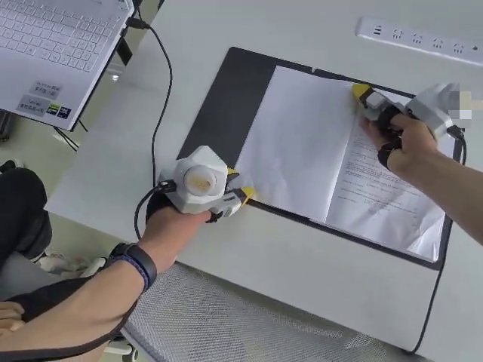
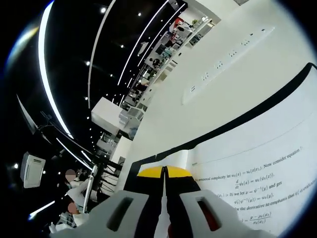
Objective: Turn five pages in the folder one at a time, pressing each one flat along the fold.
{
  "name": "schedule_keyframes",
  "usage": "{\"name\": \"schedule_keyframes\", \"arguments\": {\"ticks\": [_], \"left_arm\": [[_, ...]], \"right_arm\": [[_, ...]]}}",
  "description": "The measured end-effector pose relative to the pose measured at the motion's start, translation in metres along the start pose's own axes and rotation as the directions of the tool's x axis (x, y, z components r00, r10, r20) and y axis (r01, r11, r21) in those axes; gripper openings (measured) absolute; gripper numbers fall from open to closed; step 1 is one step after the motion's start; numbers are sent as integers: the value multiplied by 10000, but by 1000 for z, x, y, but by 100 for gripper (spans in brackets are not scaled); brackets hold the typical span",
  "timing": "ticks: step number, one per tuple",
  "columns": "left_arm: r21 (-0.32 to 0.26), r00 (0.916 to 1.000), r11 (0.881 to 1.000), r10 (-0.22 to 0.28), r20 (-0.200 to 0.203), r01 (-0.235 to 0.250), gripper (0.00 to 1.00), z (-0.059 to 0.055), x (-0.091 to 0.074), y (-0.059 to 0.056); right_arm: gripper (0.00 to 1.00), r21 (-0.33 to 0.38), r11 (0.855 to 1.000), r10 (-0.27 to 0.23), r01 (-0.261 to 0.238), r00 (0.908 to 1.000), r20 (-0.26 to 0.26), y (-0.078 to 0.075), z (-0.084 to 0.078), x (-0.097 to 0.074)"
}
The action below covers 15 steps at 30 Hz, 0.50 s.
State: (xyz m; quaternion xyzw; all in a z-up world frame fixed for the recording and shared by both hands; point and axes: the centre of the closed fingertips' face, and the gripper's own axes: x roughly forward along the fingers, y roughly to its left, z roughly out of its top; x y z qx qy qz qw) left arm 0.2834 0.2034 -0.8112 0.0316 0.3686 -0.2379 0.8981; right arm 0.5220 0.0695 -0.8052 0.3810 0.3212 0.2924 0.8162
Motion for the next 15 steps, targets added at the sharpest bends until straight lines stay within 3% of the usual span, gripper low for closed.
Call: {"name": "schedule_keyframes", "arguments": {"ticks": [10,15], "left_arm": [[-40,10000,10000,71,37,-71,25,-3,4,1],[-22,10000,10000,71,49,-71,24,-4,5,2]], "right_arm": [[0,-360,9981,466,-494,9960,-756,16,-38,-33],[0,-619,9958,598,-671,9918,-1127,38,-62,-54]]}}
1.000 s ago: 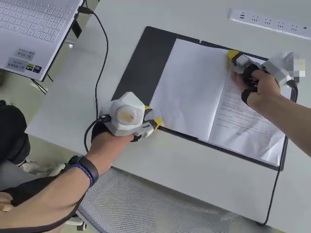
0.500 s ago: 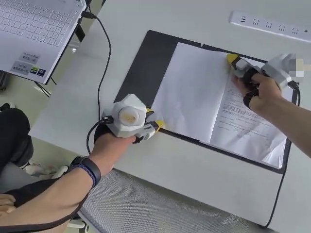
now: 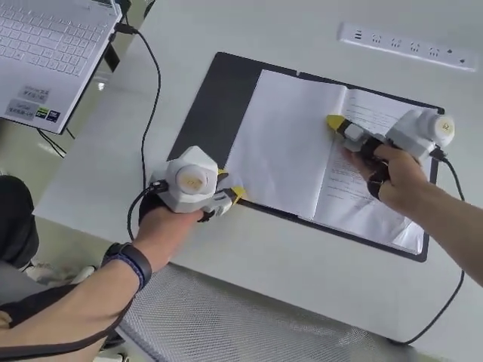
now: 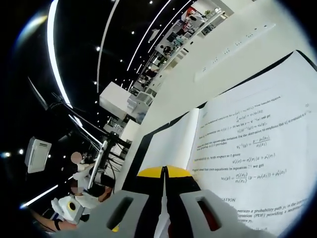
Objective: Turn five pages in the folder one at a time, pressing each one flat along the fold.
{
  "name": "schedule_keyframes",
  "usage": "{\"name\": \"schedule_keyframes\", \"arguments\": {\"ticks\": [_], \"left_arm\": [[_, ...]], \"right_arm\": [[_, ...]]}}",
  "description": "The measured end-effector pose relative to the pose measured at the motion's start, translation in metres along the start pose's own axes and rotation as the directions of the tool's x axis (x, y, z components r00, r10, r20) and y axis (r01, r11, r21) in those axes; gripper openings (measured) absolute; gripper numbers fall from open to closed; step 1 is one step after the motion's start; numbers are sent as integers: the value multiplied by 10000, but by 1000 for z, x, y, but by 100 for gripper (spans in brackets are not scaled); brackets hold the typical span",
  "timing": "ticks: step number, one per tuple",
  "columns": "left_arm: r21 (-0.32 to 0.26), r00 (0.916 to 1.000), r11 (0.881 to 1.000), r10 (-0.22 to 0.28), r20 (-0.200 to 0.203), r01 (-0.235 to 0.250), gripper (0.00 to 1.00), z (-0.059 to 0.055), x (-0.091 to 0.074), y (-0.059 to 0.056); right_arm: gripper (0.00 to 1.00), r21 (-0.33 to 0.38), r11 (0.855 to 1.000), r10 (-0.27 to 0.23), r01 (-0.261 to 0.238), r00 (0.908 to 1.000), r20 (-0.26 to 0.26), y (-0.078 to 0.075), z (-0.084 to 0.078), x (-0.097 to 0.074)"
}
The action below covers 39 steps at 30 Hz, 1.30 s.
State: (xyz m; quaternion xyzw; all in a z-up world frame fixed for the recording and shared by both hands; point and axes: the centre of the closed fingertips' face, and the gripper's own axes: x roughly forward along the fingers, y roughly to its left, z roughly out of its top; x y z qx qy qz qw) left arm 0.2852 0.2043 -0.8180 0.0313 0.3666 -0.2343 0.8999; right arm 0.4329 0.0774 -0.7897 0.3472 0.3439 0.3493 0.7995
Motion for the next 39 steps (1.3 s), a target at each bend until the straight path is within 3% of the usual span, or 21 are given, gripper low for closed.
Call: {"name": "schedule_keyframes", "arguments": {"ticks": [4,8,16,27,35,39], "left_arm": [[-105,10000,9999,37,34,-37,25,0,-1,-1],[-137,10000,9999,30,65,-29,26,0,0,-1],[-128,9999,9999,-69,80,70,24,3,-6,-5],[-143,9999,9998,-102,108,104,25,9,-17,-13],[-191,9998,9997,-140,109,142,23,8,-14,-10],[-199,9998,9997,-143,144,146,24,7,-12,-9]], "right_arm": [[0,33,10000,90,-90,9999,-123,-1,-12,-6],[0,81,9999,137,-135,9998,-167,17,-26,-21],[0,-372,9988,276,-308,9962,-830,44,-58,-43],[0,-575,9969,453,-544,9877,-1496,48,-89,-61],[0,-875,9932,556,-766,9736,-2214,49,-116,-76],[0,-828,9935,574,-783,9716,-2295,49,-126,-84]]}}
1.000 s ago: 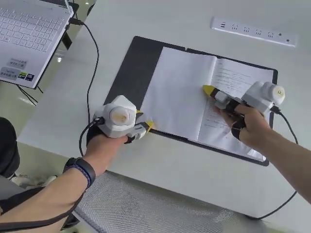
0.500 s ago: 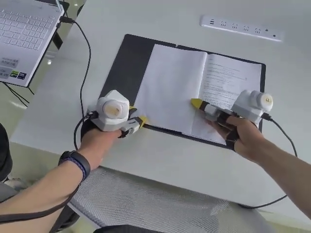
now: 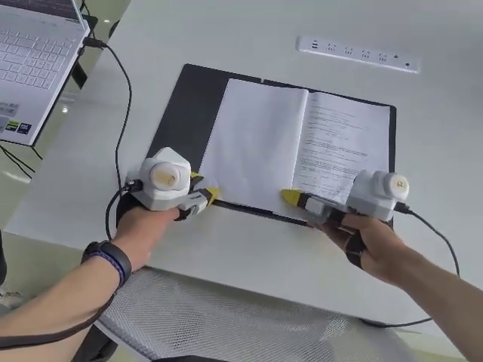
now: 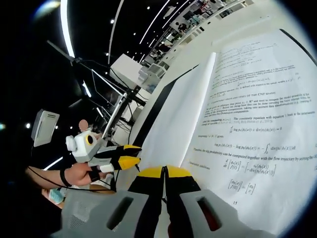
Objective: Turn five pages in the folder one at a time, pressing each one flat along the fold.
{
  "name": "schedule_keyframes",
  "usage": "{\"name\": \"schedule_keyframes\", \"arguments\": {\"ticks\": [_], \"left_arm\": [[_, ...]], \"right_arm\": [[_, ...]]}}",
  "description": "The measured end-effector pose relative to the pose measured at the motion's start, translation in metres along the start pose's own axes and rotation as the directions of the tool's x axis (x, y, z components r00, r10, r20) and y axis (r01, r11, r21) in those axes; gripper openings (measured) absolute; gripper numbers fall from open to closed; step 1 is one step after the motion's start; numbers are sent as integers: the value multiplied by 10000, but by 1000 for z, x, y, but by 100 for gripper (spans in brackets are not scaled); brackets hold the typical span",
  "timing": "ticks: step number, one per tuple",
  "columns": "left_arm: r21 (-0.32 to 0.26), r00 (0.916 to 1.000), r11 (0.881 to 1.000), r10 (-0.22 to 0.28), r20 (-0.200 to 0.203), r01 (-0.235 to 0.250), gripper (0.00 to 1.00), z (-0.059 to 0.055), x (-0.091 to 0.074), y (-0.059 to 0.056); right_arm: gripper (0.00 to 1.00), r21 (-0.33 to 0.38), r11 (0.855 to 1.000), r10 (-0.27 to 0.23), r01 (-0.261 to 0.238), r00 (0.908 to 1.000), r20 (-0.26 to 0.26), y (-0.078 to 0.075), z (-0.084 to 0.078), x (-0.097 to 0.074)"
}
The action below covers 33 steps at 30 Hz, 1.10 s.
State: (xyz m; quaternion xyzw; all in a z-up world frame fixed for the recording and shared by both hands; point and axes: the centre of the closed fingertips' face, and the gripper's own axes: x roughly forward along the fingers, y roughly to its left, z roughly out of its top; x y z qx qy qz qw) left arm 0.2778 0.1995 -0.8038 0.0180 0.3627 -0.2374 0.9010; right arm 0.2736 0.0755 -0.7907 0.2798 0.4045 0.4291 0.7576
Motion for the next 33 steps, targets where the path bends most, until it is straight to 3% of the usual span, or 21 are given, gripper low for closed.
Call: {"name": "schedule_keyframes", "arguments": {"ticks": [19,33], "left_arm": [[114,9999,9998,-149,-58,149,25,-1,1,0],[258,9992,9993,-244,-303,252,23,-1,1,1]], "right_arm": [[0,-87,9994,-335,333,9990,-309,-13,-15,-6],[0,-334,9971,-699,686,9968,-382,-9,-16,-8]]}}
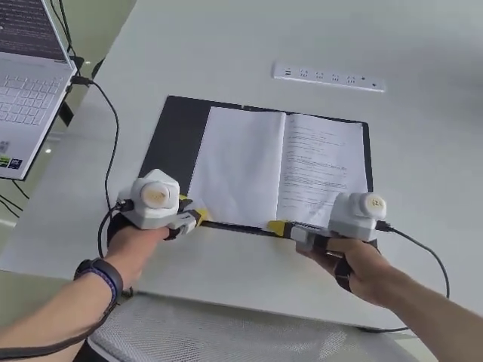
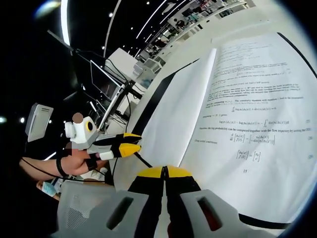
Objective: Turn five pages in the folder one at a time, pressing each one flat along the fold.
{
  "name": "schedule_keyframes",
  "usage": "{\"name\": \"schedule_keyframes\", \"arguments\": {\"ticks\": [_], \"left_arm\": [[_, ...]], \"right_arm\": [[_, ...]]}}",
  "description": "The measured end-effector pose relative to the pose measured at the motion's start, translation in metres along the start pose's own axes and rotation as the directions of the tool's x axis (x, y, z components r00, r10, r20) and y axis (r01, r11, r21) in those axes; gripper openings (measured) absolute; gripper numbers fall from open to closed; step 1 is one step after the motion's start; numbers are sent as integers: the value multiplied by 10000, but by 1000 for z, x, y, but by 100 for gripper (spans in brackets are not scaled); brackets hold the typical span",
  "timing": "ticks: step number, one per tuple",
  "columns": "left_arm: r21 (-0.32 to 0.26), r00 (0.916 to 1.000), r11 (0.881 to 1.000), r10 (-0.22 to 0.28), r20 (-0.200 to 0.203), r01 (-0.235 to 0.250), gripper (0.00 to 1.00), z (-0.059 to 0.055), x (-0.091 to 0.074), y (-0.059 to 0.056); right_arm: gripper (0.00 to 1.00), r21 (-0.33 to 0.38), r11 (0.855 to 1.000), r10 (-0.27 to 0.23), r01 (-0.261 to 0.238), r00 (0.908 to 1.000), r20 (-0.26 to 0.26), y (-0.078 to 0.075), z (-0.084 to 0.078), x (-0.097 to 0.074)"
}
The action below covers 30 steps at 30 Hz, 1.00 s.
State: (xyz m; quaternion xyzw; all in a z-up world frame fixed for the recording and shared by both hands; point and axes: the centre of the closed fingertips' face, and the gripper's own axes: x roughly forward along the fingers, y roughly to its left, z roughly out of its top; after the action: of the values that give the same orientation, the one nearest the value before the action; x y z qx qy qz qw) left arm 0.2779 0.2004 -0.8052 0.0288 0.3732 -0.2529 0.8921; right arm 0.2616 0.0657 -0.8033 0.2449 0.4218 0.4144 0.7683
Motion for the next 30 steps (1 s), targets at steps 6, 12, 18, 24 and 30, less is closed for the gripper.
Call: {"name": "schedule_keyframes", "arguments": {"ticks": [6,12,18,24,30], "left_arm": [[-149,9998,9999,27,-182,-30,27,1,0,-5],[42,9995,9997,-226,-220,227,35,4,-4,-13],[386,9992,9988,-274,-301,286,42,7,-11,-10],[396,9993,9986,-358,-83,361,50,15,-27,-8],[422,9993,9989,-219,305,207,54,28,-43,-2]], "right_arm": [[6,-357,9994,-54,48,9999,-151,5,1,-3],[14,-754,9972,11,-8,10000,36,13,9,-14],[25,-1424,9891,-359,361,9993,39,6,14,-36],[36,-1848,9760,-1070,1151,9928,532,-12,28,-66],[43,-2557,9464,-1767,1976,9789,1025,-23,41,-102]]}}
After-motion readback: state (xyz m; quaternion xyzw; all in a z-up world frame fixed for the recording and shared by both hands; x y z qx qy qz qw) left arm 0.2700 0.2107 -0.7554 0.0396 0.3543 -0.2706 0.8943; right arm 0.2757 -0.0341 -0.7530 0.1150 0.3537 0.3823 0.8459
